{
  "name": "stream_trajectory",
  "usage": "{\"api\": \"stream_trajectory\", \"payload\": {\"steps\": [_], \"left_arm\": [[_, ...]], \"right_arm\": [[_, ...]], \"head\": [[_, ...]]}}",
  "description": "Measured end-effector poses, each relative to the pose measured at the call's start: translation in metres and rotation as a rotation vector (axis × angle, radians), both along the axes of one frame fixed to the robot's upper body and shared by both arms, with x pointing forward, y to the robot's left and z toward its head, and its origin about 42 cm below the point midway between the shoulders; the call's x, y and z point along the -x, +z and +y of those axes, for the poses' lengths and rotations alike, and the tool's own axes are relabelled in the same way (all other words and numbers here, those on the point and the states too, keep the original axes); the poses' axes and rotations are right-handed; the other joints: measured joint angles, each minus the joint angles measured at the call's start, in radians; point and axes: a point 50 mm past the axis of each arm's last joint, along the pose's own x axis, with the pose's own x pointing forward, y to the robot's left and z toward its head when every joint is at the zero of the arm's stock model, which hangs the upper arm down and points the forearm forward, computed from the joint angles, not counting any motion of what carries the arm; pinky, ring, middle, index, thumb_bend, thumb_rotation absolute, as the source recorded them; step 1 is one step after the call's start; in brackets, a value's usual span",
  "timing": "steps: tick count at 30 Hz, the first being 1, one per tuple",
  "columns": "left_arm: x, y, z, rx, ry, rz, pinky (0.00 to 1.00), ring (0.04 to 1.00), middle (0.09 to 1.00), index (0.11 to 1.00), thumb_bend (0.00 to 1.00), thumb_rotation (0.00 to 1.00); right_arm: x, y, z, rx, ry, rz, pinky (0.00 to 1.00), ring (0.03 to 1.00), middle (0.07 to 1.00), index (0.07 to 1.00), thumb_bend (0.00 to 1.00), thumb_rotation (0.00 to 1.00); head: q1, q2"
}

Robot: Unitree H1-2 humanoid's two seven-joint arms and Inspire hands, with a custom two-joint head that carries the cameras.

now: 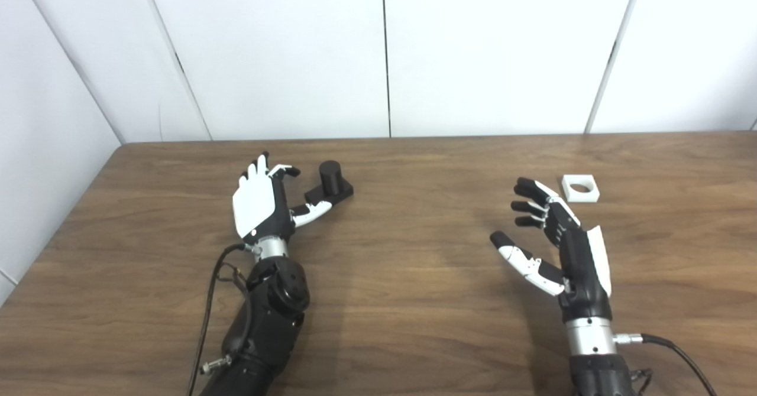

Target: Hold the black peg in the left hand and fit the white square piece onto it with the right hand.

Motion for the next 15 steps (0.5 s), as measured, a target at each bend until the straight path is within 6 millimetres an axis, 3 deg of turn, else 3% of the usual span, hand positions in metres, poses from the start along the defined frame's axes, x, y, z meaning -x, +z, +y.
{"api": "stream_trajectory", "payload": {"steps": [9, 15], "left_arm": [[-0.0004, 0.0002, -0.0017, 0.016, -0.021, -0.005, 1.00, 1.000, 1.000, 0.676, 0.93, 0.39], [-0.0001, 0.0003, -0.0038, 0.011, -0.045, 0.006, 1.00, 1.000, 1.000, 0.648, 0.92, 0.32]], "right_arm": [[0.0007, -0.0002, -0.0005, 0.001, -0.003, 0.009, 0.65, 0.730, 0.798, 0.801, 0.55, 0.32], [0.0017, 0.0002, -0.0011, 0.002, -0.005, 0.010, 0.66, 0.732, 0.799, 0.802, 0.55, 0.32]], "head": [[-0.002, 0.008], [-0.002, 0.009]]}}
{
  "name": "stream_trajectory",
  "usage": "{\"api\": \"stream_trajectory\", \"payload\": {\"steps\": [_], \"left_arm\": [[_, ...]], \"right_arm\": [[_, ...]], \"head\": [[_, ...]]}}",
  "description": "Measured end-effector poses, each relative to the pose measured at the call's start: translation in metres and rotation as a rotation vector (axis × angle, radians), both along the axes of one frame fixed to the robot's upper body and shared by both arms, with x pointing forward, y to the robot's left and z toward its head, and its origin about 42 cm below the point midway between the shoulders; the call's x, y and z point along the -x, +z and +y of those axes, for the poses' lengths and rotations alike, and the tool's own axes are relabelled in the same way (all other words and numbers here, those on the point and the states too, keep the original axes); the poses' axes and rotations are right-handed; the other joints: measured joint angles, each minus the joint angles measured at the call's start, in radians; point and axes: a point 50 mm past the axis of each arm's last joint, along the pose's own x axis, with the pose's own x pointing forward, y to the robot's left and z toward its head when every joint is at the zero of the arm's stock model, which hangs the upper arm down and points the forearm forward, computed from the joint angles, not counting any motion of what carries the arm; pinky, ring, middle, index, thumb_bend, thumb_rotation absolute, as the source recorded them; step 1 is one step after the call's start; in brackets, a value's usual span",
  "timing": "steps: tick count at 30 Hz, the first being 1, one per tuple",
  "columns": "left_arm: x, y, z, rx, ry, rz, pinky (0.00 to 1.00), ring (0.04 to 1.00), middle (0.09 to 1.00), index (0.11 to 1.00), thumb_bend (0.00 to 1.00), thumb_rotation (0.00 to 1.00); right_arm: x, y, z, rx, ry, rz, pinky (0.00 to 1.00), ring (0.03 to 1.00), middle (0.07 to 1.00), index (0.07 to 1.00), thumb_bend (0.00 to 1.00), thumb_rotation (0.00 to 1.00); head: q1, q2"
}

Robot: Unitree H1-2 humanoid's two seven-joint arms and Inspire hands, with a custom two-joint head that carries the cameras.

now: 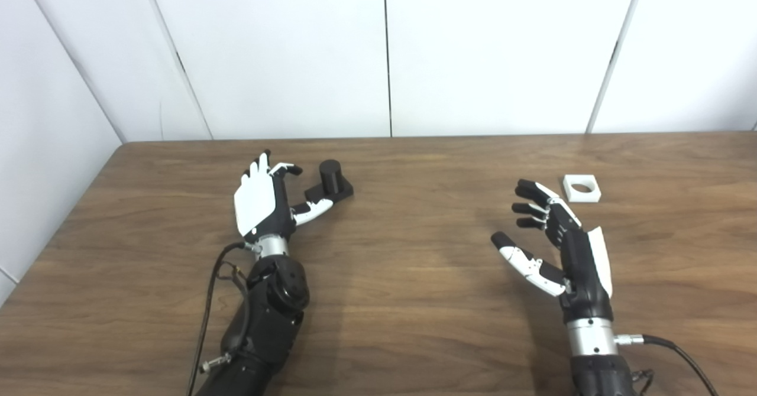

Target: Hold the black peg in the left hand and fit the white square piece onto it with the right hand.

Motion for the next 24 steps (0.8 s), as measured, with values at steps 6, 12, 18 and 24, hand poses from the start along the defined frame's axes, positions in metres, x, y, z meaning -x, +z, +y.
{"api": "stream_trajectory", "payload": {"steps": [6, 12, 18, 24], "left_arm": [[0.0000, -0.0019, -0.0026, -0.005, -0.053, 0.047, 1.00, 1.000, 1.000, 0.646, 0.93, 0.30], [-0.0002, -0.0034, 0.0002, -0.025, -0.072, 0.084, 1.00, 1.000, 1.000, 0.644, 0.95, 0.30], [-0.0003, -0.0035, 0.0006, -0.032, -0.078, 0.088, 1.00, 1.000, 1.000, 0.649, 0.95, 0.30], [-0.0004, -0.0037, 0.0008, -0.033, -0.078, 0.092, 1.00, 1.000, 1.000, 0.646, 0.92, 0.30]], "right_arm": [[0.0017, 0.0001, -0.0009, 0.002, -0.002, 0.005, 0.65, 0.731, 0.805, 0.807, 0.55, 0.33], [0.0026, -0.0001, -0.0016, 0.003, -0.003, 0.010, 0.66, 0.732, 0.806, 0.809, 0.55, 0.34], [0.0026, -0.0002, -0.0018, 0.003, -0.002, 0.012, 0.66, 0.733, 0.809, 0.810, 0.54, 0.34], [0.0026, -0.0001, -0.0025, 0.001, -0.002, 0.012, 0.65, 0.731, 0.806, 0.806, 0.54, 0.32]], "head": [[0.005, 0.003], [0.005, 0.006], [0.002, 0.008], [-0.002, 0.012]]}}
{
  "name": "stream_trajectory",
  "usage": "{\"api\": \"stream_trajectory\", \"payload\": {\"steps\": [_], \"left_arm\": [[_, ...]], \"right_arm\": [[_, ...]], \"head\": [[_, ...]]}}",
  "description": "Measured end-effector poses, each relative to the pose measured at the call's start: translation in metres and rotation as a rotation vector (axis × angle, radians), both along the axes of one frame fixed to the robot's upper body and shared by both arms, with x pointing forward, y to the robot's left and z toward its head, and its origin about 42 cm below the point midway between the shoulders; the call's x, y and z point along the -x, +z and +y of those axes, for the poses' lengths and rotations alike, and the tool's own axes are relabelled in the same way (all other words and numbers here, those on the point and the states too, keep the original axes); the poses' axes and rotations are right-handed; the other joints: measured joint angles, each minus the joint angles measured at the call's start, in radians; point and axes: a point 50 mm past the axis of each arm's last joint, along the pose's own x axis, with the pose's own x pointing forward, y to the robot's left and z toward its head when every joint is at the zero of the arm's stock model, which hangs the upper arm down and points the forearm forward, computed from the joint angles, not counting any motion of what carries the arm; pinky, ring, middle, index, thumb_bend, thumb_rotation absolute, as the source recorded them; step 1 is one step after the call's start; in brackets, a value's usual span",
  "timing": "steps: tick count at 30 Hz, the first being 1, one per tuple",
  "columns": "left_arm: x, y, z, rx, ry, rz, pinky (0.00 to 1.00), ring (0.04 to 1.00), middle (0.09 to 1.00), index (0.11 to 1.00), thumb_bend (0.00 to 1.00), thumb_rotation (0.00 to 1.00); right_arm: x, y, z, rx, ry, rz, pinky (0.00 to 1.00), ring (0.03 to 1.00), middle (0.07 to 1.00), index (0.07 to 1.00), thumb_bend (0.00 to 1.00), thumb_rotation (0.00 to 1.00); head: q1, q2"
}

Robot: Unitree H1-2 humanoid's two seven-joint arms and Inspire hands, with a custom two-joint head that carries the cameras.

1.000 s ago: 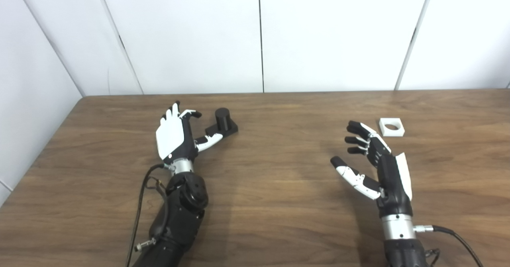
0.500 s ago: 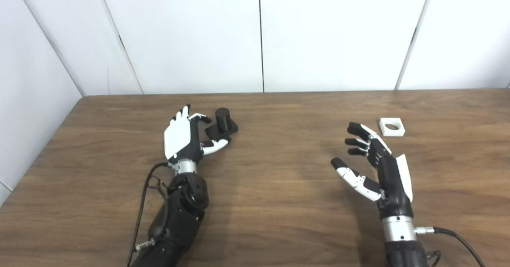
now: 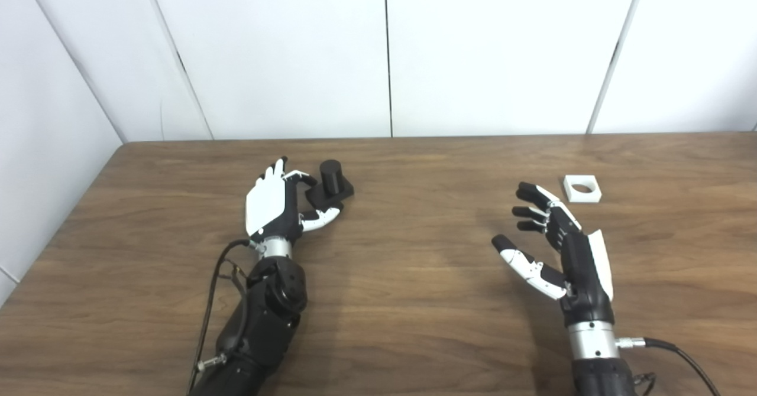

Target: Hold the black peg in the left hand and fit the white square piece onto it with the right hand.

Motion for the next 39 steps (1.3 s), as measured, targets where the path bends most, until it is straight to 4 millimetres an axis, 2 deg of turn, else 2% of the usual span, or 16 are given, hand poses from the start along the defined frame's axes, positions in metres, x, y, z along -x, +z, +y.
{"api": "stream_trajectory", "payload": {"steps": [3, 12, 14, 16, 31, 39], "left_arm": [[0.000, 0.000, 0.000, -0.001, -0.001, 0.001, 1.00, 1.000, 1.000, 0.637, 0.89, 0.28], [-0.003, 0.003, -0.005, -0.004, -0.011, -0.010, 1.00, 1.000, 0.992, 0.583, 0.80, 0.12], [-0.003, 0.005, -0.006, -0.003, -0.014, -0.016, 1.00, 1.000, 0.986, 0.520, 0.61, 0.08], [-0.003, 0.006, -0.006, -0.004, -0.016, -0.019, 1.00, 1.000, 0.979, 0.495, 0.54, 0.07], [-0.004, 0.010, -0.001, -0.008, -0.012, -0.031, 1.00, 1.000, 0.953, 0.483, 0.52, 0.06], [-0.006, 0.013, 0.005, 0.045, -0.055, 0.015, 1.00, 1.000, 0.954, 0.485, 0.52, 0.06]], "right_arm": [[0.000, 0.000, 0.000, -0.001, -0.001, 0.000, 0.65, 0.733, 0.807, 0.807, 0.54, 0.33], [0.002, 0.000, -0.004, -0.004, -0.010, 0.006, 0.66, 0.736, 0.806, 0.805, 0.53, 0.34], [0.003, 0.000, -0.006, -0.003, -0.014, 0.015, 0.67, 0.741, 0.810, 0.809, 0.53, 0.34], [0.004, 0.000, -0.007, -0.002, -0.016, 0.017, 0.67, 0.743, 0.813, 0.812, 0.53, 0.34], [0.008, 0.000, -0.009, -0.007, -0.018, 0.028, 0.67, 0.741, 0.810, 0.809, 0.53, 0.34], [0.008, 0.000, -0.009, -0.006, -0.018, 0.027, 0.67, 0.739, 0.808, 0.806, 0.54, 0.36]], "head": [[0.002, 0.000], [0.009, 0.008], [0.009, 0.009], [0.009, 0.011], [0.009, 0.017], [0.005, 0.017]]}}
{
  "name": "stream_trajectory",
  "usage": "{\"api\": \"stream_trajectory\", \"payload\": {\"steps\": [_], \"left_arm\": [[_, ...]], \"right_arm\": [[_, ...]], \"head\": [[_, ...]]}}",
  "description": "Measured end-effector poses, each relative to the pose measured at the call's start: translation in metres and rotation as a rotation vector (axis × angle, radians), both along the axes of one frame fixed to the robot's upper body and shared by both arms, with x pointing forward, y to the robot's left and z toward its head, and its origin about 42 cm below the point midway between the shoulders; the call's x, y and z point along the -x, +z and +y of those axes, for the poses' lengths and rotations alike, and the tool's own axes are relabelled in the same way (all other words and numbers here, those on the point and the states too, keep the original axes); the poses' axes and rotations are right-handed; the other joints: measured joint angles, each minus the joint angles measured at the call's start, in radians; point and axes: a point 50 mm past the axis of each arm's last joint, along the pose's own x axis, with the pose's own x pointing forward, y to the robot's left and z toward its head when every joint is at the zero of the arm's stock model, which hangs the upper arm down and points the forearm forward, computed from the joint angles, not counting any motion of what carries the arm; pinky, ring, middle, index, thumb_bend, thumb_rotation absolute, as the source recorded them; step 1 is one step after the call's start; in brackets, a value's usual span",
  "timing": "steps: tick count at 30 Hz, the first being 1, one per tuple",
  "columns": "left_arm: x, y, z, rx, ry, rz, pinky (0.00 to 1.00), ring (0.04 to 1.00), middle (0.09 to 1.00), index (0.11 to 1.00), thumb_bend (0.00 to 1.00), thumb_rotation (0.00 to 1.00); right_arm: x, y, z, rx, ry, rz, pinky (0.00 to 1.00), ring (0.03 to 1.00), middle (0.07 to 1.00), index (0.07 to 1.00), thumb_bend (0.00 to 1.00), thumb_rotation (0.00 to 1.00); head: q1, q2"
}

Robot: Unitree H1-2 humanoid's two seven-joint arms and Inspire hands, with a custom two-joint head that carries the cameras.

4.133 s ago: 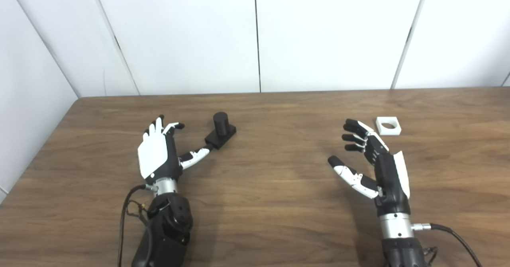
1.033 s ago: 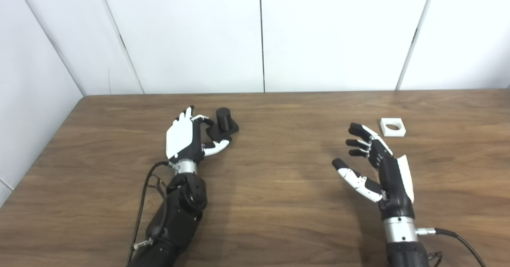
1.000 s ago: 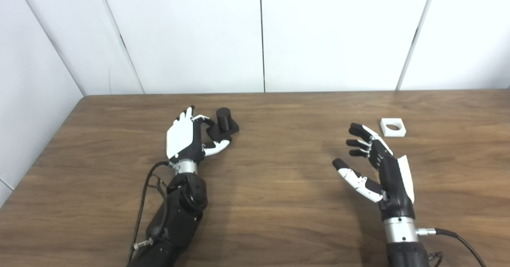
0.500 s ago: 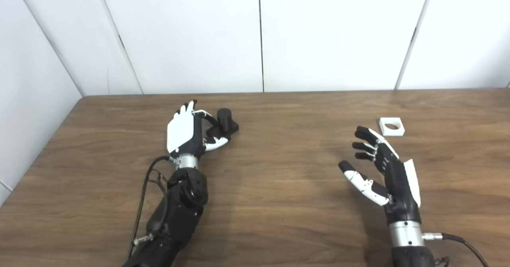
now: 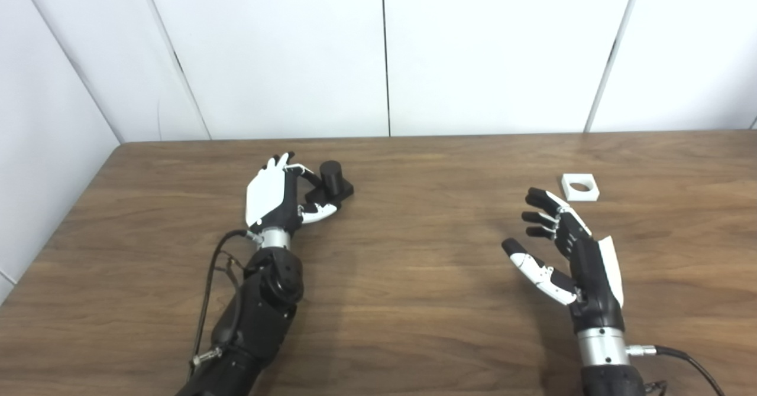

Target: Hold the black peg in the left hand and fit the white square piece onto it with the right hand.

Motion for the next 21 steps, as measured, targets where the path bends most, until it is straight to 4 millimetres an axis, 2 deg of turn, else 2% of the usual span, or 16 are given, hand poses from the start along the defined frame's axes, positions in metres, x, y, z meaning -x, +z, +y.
{"api": "stream_trajectory", "payload": {"steps": [5, 21], "left_arm": [[0.000, 0.002, 0.002, 0.035, -0.074, 0.027, 1.00, 1.000, 0.970, 0.489, 0.52, 0.06], [0.007, 0.006, -0.010, 0.063, -0.312, 0.077, 1.00, 1.000, 0.991, 0.493, 0.52, 0.07]], "right_arm": [[0.000, 0.000, -0.001, 0.004, -0.002, -0.002, 0.66, 0.739, 0.810, 0.809, 0.53, 0.36], [0.001, 0.001, -0.003, 0.008, -0.008, -0.004, 0.66, 0.734, 0.807, 0.807, 0.54, 0.37]], "head": [[0.000, 0.000], [-0.002, 0.003]]}}
